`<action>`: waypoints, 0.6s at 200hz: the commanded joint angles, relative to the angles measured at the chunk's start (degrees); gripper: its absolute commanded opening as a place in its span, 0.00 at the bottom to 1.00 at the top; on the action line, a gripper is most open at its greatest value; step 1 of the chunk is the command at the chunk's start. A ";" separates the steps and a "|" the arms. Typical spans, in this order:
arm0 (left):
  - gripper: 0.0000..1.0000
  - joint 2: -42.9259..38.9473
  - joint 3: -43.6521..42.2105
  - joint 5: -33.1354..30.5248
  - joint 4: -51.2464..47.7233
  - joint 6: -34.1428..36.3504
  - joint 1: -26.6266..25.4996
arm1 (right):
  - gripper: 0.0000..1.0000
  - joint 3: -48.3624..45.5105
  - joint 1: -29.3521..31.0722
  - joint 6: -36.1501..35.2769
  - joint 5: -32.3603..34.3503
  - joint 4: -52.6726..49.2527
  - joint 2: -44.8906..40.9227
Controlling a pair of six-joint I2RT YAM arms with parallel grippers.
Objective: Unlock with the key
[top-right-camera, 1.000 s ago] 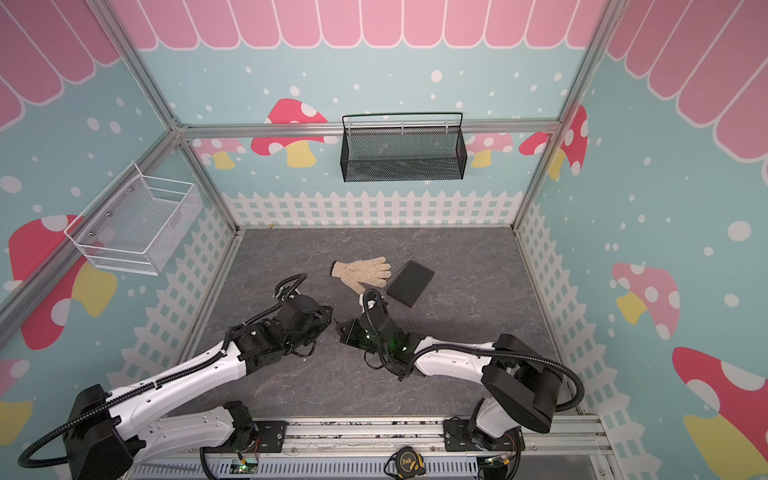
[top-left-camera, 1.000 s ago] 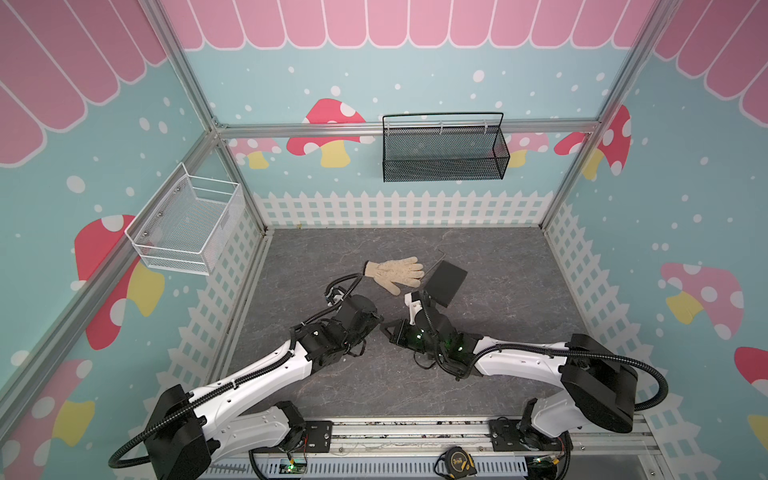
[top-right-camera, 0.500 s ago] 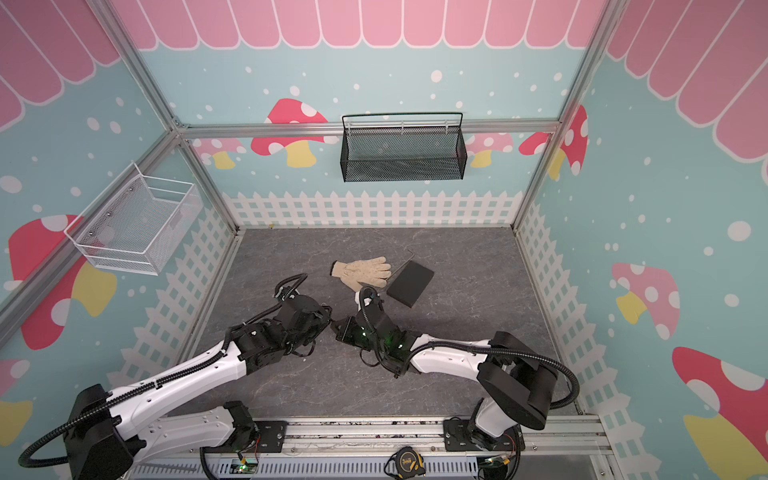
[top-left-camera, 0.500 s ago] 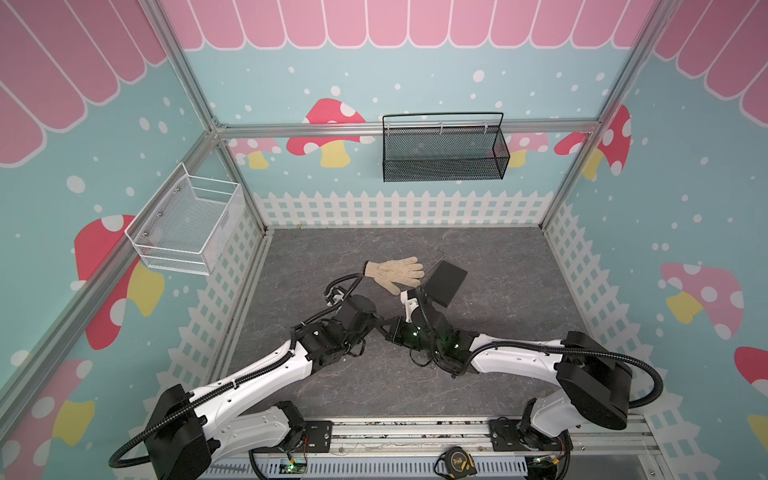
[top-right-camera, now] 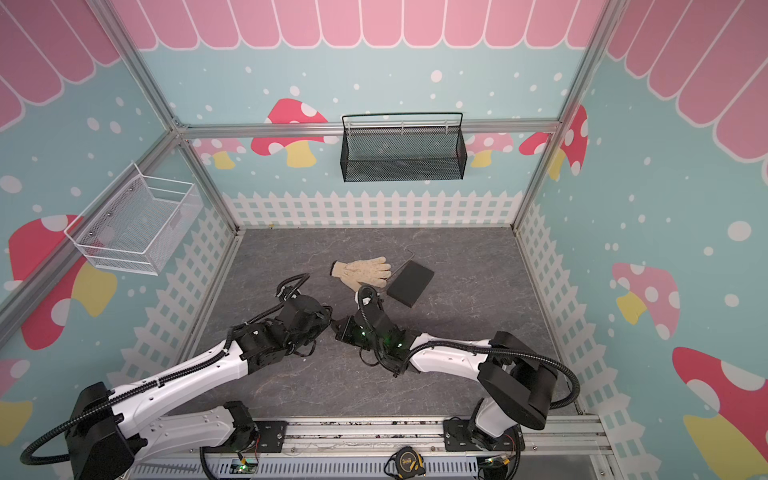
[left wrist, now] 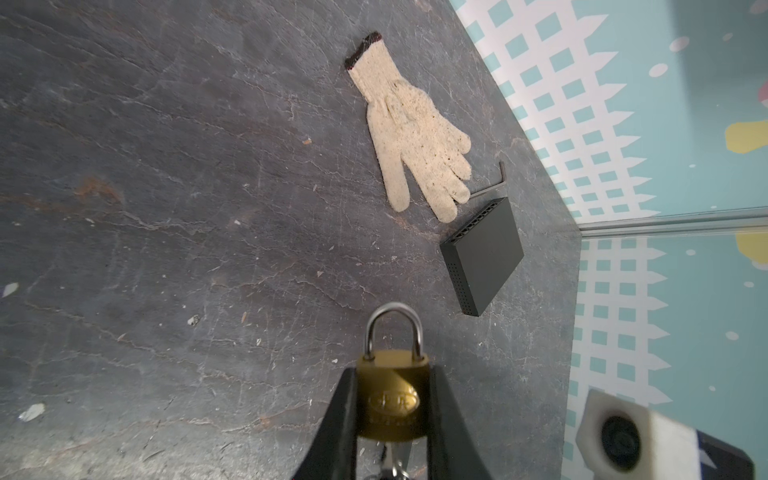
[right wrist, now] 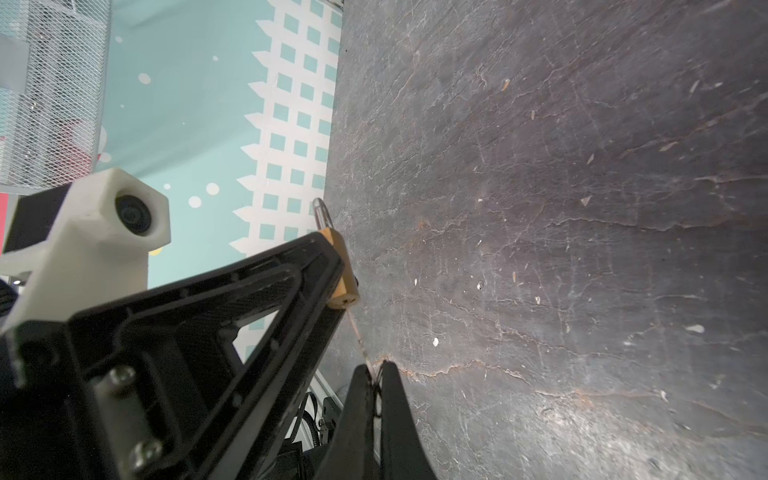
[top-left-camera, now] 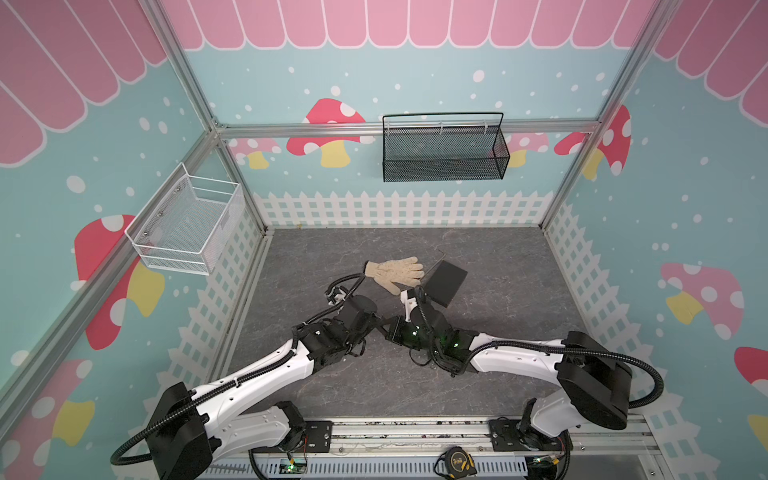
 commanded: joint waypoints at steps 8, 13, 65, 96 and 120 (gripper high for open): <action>0.00 1.03 2.18 -1.35 -1.82 1.17 -1.06 | 0.00 1.84 0.31 1.61 0.80 1.88 -0.79; 0.00 1.19 2.20 -1.40 -1.95 1.10 -1.07 | 0.00 1.96 0.38 1.64 0.49 2.09 -0.74; 0.00 1.04 2.21 -2.20 -2.57 1.01 -1.17 | 0.00 1.80 0.36 1.90 1.93 1.84 -1.39; 0.00 0.73 1.95 -2.12 -2.73 0.83 -1.21 | 0.00 1.69 0.10 2.12 1.44 2.14 -1.04; 0.00 0.51 1.85 -2.62 -3.00 0.71 -1.18 | 0.00 1.70 0.14 2.02 0.93 2.91 -1.22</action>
